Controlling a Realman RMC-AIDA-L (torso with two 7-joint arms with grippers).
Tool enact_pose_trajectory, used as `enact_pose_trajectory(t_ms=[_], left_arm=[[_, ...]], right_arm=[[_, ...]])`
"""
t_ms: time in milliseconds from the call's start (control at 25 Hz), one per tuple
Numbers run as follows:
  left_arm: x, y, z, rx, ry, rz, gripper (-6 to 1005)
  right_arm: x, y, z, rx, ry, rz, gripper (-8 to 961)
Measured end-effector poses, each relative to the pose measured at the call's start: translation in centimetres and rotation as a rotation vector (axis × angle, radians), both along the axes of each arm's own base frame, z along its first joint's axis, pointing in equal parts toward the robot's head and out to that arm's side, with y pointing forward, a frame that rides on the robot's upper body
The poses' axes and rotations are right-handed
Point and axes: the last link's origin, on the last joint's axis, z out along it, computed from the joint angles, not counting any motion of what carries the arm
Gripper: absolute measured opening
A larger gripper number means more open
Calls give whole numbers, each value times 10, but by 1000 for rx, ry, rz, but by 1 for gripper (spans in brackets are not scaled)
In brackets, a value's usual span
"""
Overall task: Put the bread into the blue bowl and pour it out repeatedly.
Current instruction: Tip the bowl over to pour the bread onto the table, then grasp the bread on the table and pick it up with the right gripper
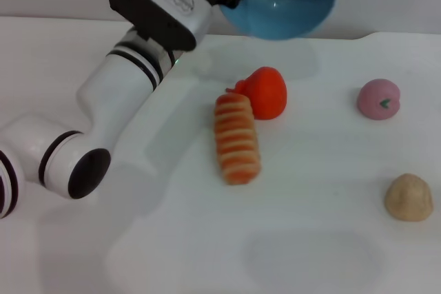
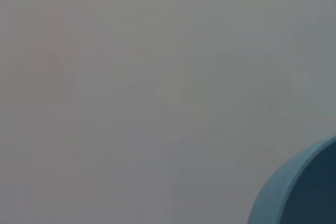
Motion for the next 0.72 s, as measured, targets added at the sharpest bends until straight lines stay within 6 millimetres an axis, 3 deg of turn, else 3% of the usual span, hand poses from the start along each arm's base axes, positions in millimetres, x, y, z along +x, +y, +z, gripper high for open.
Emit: enact_pose_trajectory(t_ms=[280, 560, 720], left_arm=[[-6, 14, 15, -54, -214, 246, 0], [-38, 31, 31, -315, -328, 612, 0], [-48, 31, 38, -474, -371, 749, 0]], right_arm=[[-21, 23, -19, -200, -159, 97, 565], [-55, 60, -57, -529, -402, 175, 565], [-72, 81, -78, -659, -540, 161, 564]])
